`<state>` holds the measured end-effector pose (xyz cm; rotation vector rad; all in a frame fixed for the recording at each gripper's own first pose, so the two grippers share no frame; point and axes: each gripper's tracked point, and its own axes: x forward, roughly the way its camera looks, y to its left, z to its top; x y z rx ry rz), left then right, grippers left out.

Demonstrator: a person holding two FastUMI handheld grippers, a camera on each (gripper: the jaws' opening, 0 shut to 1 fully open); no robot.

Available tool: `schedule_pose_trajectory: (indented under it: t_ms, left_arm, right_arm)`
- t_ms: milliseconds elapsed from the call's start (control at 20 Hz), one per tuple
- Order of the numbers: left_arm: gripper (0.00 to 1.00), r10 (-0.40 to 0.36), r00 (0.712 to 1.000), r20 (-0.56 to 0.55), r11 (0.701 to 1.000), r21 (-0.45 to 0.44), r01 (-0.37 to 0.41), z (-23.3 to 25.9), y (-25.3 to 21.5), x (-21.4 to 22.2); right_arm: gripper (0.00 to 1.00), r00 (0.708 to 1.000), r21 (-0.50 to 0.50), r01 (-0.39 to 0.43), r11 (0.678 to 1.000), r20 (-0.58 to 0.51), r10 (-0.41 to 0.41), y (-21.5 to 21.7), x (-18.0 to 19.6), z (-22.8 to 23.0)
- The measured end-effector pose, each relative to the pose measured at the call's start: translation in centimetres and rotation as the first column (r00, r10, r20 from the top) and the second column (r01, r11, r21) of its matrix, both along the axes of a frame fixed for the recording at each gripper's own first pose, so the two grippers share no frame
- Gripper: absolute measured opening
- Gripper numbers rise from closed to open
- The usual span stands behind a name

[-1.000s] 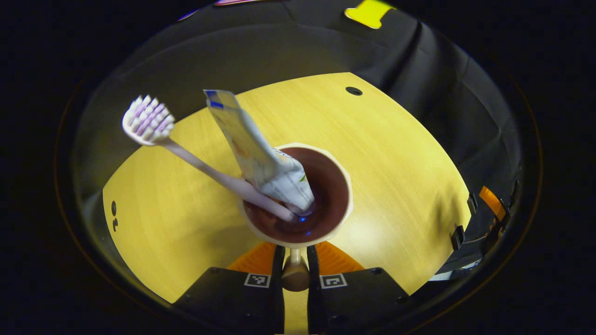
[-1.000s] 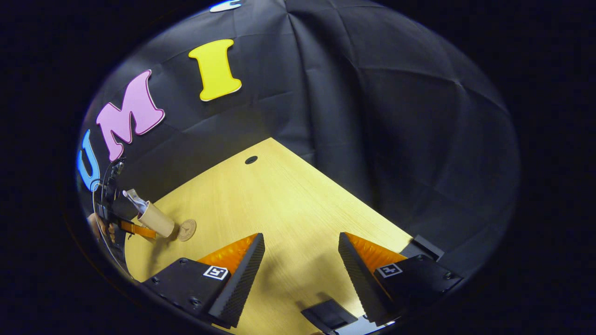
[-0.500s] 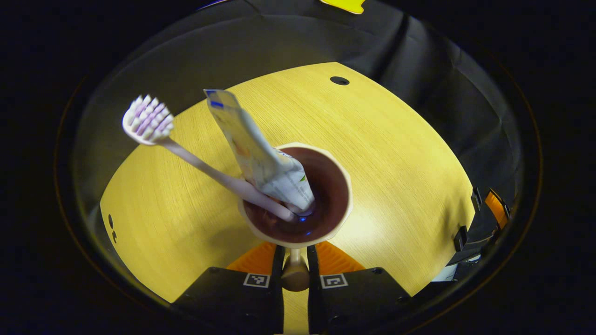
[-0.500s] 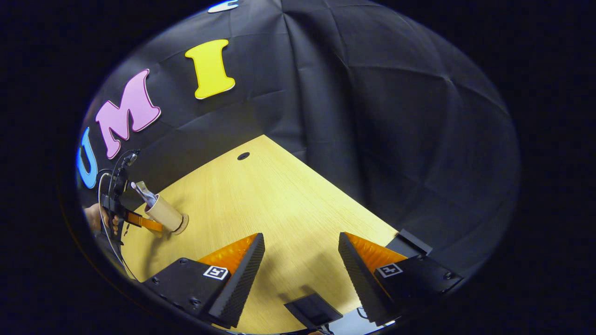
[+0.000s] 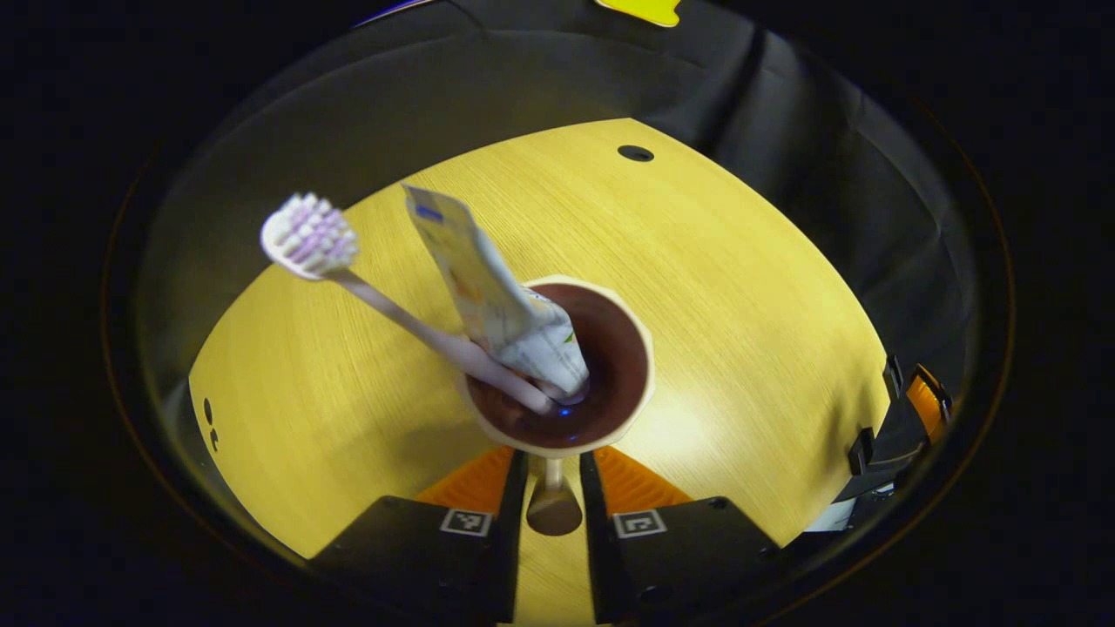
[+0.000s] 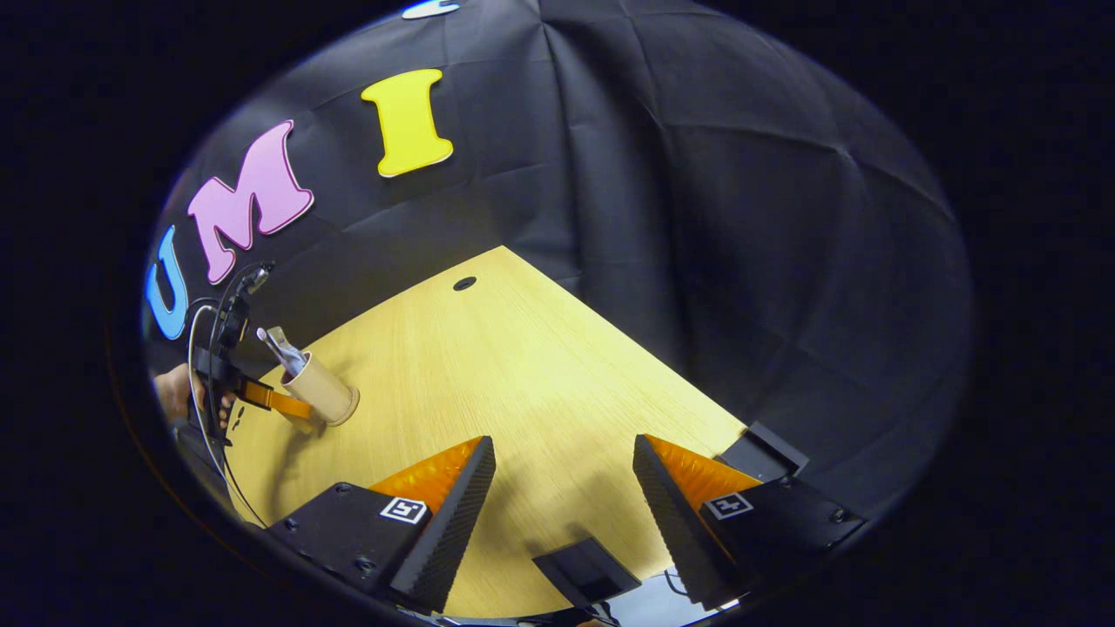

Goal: Put the toothbrush and toothpaste on the desktop into the cup, then pick up the cup and place it on the coaster on the desktop.

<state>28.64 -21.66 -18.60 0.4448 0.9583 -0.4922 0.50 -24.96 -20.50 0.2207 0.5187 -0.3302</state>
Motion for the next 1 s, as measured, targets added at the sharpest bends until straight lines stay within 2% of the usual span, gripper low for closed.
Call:
schedule_pose_trajectory:
  t_ms: [50, 150, 200, 250, 300, 450, 550, 600, 650, 800, 850, 950, 1000]
  left_arm:
    - [0.45, 0.002, 1.0, 0.013, 1.0, -0.014, -0.002, 0.7, -0.1, -0.3]
    - [0.72, -0.001, 1.0, 0.027, 0.998, -0.057, 0.003, 2.3, -0.1, -1.8]
    - [0.79, 0.0, 0.999, 0.041, 0.996, -0.088, 0.004, 3.4, -0.2, -2.6]
    - [0.91, 0.002, 0.998, 0.058, 0.993, -0.122, 0.005, 4.6, -0.3, -3.6]
    - [0.98, 0.004, 0.997, 0.081, 0.989, -0.151, 0.008, 6.1, -0.1, -4.6]
    - [0.98, 0.04, 0.977, 0.211, 0.98, -0.2, 0.003, 10.9, 2.2, -7.8]
    - [0.98, 0.126, 0.943, 0.308, 0.951, -0.307, -0.026, 14.8, 3.9, -10.9]
    - [0.93, 0.176, 0.927, 0.332, 0.93, -0.365, -0.046, 16.7, 5.3, -12.8]
    - [0.98, 0.231, 0.902, 0.364, 0.905, -0.421, -0.062, 18.2, 6.7, -14.3]
    - [0.98, 0.384, 0.808, 0.446, 0.835, -0.542, -0.097, 21.2, 12.0, -19.7]
    - [0.97, 0.42, 0.786, 0.454, 0.814, -0.572, -0.105, 21.8, 13.9, -22.1]
    - [0.97, 0.474, 0.745, 0.469, 0.785, -0.609, -0.115, 21.7, 16.9, -25.9]
    - [0.97, 0.49, 0.723, 0.487, 0.779, -0.616, -0.113, 21.8, 18.3, -27.5]
  right_arm:
    - [0.98, 1.0, -0.002, -0.007, 1.0, 0.008, 0.008, 0.3, 0.1, 0.4]
    - [0.98, 0.999, -0.003, -0.022, 1.0, 0.023, 0.022, 1.1, 0.3, 1.2]
    - [0.98, 0.999, -0.002, -0.031, 1.0, 0.035, 0.032, 1.6, 0.5, 1.8]
    - [0.98, 0.998, 0.0, -0.042, 0.999, 0.046, 0.042, 2.2, 0.7, 2.4]
    - [0.98, 0.997, 0.0, -0.055, 0.999, 0.056, 0.055, 3.0, 0.7, 3.2]
    - [0.98, 0.991, -0.029, -0.102, 0.994, 0.089, 0.105, 5.5, 0.8, 5.9]
    - [0.98, 0.981, -0.059, -0.15, 0.987, 0.115, 0.156, 7.8, 0.8, 8.4]
    - [0.98, 0.975, -0.077, -0.172, 0.982, 0.128, 0.181, 8.9, 0.8, 9.5]
    - [0.98, 0.968, -0.093, -0.194, 0.977, 0.14, 0.206, 10.1, 0.7, 10.7]
    - [0.98, 0.942, -0.115, -0.263, 0.958, 0.185, 0.28, 14.3, -0.1, 14.2]
    - [0.98, 0.931, -0.132, -0.285, 0.949, 0.199, 0.307, 15.6, -0.5, 15.1]
    - [0.98, 0.905, -0.176, -0.334, 0.926, 0.214, 0.368, 18.2, -1.5, 16.2]
    - [0.98, 0.895, -0.192, -0.351, 0.916, 0.218, 0.389, 19.1, -2.1, 16.5]
